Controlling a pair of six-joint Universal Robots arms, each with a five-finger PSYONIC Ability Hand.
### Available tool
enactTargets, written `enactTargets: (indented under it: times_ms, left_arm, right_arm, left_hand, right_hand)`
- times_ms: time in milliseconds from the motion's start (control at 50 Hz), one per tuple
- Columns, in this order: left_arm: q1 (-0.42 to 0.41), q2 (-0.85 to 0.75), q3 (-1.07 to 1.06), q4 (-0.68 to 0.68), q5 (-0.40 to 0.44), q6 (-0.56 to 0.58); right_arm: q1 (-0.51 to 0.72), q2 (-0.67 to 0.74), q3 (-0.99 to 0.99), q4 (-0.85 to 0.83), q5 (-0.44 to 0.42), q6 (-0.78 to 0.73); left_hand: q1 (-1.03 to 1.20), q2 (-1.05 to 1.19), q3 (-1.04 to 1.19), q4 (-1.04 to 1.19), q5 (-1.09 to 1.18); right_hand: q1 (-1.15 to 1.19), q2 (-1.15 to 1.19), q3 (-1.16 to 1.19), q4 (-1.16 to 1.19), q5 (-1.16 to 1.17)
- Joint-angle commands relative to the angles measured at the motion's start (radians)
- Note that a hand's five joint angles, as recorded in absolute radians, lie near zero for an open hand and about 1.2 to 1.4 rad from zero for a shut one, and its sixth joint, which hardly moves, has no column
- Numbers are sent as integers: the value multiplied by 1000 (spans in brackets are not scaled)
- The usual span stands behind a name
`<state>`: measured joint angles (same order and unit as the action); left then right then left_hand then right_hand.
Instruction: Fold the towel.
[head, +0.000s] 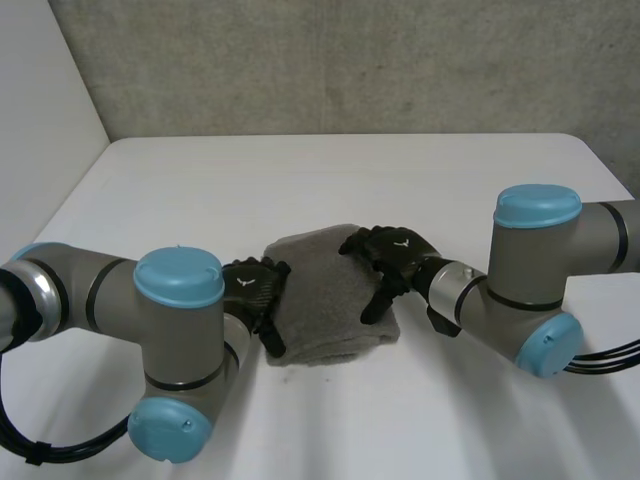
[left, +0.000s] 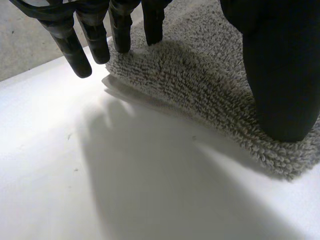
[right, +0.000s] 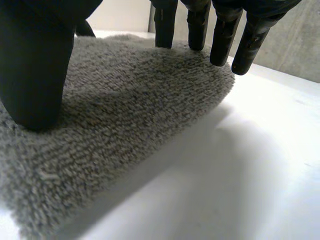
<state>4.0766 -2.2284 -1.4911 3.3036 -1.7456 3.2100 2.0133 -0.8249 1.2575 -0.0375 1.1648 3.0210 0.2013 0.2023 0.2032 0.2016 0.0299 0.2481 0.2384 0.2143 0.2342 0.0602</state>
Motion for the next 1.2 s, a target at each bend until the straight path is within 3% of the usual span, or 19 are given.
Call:
enactTargets:
  times_ms: [20,140,300,440,500,720,1040,1200]
  left_arm:
    - [-4,22,12,-1,-2,11]
    - [-8,139,40,-4,1,11]
    - [11,380,68,-7,1,14]
    - [151,622,68,-79,6,54]
    - [188,676,75,-128,9,74]
    - [189,702,121,-200,14,97]
    - [169,690,86,-202,17,93]
    - [160,682,71,-196,67,57]
  right_arm:
    - [5,-17,0,5,76,-113]
    - [5,-163,14,-9,107,-120]
    - [-8,-396,40,-107,266,-5]
    - [-30,-585,51,-67,456,-30]
    - [-68,-637,49,-26,495,-65]
    - [-107,-675,-7,116,486,-105]
    - [-99,-669,14,125,392,-100]
    - [-94,-663,28,122,339,-100]
  left_hand:
    - [30,29,28,30,27]
    - [24,23,22,24,21]
    - [21,20,19,21,18]
    - [39,38,37,38,35]
    - [47,46,46,47,44]
    - [39,38,37,38,36]
    - [-20,-21,-22,-20,-23]
    - [-23,-24,-25,-23,-26]
  right_hand:
    - [-74,-64,-40,-60,-60]
    - [-74,-64,-40,-60,-60]
    - [-74,-64,-40,-60,-60]
    - [-74,-64,-40,-60,-60]
    - [-74,-64,-40,-60,-60]
    - [-74,-64,-40,-60,-60]
    - [-74,-64,-40,-60,-60]
    - [-74,-64,-40,-60,-60]
